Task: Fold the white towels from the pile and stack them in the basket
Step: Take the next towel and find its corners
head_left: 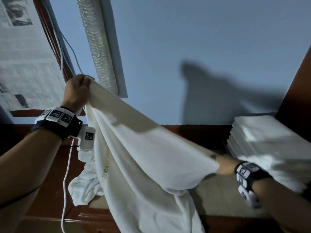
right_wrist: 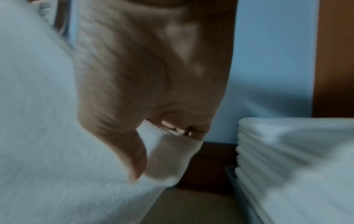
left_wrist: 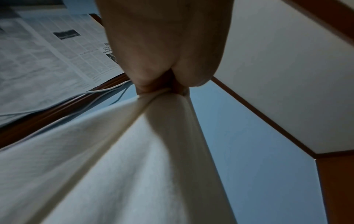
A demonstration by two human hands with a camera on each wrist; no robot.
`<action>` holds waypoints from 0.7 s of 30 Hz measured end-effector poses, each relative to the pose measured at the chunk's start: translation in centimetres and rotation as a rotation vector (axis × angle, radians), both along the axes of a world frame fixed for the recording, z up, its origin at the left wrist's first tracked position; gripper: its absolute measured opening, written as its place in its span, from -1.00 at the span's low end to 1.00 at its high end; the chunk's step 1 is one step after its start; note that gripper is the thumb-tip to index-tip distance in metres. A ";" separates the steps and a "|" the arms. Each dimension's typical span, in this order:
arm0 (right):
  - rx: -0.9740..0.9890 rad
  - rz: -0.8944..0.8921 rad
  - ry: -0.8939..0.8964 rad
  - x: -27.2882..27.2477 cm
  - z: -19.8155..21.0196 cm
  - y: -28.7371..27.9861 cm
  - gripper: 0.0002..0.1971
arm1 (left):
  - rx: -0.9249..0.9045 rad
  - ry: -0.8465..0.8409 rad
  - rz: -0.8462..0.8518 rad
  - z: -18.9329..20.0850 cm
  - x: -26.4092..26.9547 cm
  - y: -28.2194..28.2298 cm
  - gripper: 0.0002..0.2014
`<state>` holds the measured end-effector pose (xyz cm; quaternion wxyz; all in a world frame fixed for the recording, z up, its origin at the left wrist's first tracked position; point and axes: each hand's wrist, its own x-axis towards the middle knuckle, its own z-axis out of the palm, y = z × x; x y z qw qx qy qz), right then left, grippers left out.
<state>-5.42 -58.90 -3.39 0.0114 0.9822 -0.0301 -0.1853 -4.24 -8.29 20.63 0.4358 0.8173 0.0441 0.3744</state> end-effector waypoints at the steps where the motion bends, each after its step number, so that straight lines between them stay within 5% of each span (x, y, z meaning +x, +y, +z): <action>1: 0.057 0.036 -0.058 1.2 2.0 -1.5 -0.47 | 0.035 0.016 0.026 -0.2 0.2 0.1 -0.74; 3: 0.108 0.119 -0.170 3.4 7.1 -4.8 -0.35 | 0.109 0.036 0.091 0.0 0.6 0.6 -0.73; 7: 0.087 0.176 -0.492 6.7 17.4 -9.2 -0.77 | 0.343 0.047 0.198 1.8 1.2 2.4 -0.72; 12: 0.038 0.173 -0.913 7.2 27.7 -10.1 -0.73 | 0.510 0.119 0.231 4.6 1.6 4.2 -0.73; 16: -0.026 0.109 -1.014 7.1 31.5 -10.1 -0.81 | 0.618 0.106 0.169 6.6 1.3 4.0 -0.84; 21: -0.043 -0.012 -0.953 7.4 31.7 -10.0 -0.82 | 0.737 0.161 0.135 7.1 1.4 3.6 -0.94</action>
